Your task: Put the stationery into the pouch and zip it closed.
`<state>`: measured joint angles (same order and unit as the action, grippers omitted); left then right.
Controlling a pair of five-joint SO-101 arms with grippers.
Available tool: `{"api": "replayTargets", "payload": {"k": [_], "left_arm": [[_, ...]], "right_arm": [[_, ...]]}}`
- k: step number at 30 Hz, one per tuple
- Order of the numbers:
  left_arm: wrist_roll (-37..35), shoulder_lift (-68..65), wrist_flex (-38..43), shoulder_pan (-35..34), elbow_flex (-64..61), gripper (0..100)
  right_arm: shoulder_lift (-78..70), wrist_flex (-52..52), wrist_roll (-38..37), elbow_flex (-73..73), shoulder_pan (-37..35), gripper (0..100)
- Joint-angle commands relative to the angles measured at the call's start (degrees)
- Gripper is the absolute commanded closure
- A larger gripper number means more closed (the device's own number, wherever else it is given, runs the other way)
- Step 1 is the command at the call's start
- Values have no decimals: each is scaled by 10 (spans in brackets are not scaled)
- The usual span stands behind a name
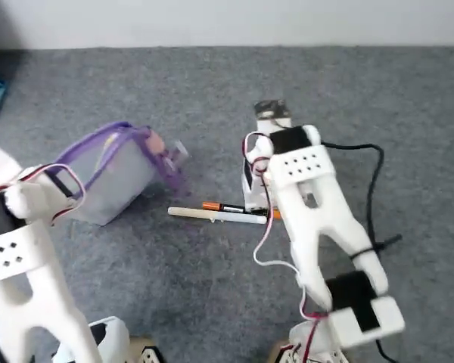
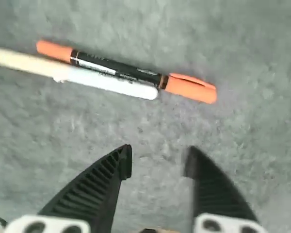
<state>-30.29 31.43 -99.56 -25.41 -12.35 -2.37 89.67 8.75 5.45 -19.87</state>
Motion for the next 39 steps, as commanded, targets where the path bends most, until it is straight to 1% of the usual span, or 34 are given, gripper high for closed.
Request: {"api": "replayTargets", "payload": {"k": [1, 5, 9, 13, 17, 20, 23, 28, 30, 33, 35, 39], "left_arm": [[-2, -21, -9, -36, 0, 988], [-1, -21, -9, -43, 0, 988], [-1, -21, -9, -42, 0, 988], [-1, -21, -9, -42, 0, 988], [-1, -22, -9, -42, 0, 988], [-1, -22, -9, -42, 0, 988], [-1, -22, -9, -42, 0, 988], [-1, -22, -9, -42, 0, 988], [-1, -22, -9, -41, 0, 988], [-1, -22, -9, -40, 0, 988], [-1, -22, -9, -40, 0, 988], [-1, -22, -9, -40, 0, 988]], "right_arm": [[-38, -16, -64, -48, -20, 734], [-86, -51, -128, -66, -44, 732], [-115, -76, -209, -67, -70, 731], [-130, -102, -266, -67, -95, 731], [-154, -136, -291, -67, -117, 731], [-195, -168, -290, -67, -120, 731], [-237, -195, -290, -67, -101, 734], [-262, -182, -290, -65, -52, 744], [-262, -179, -290, -64, -33, 800], [-264, -179, -287, -63, -3, 925], [-265, -179, -287, -61, 19, 991], [-261, -183, -290, -38, 64, 970]]}}
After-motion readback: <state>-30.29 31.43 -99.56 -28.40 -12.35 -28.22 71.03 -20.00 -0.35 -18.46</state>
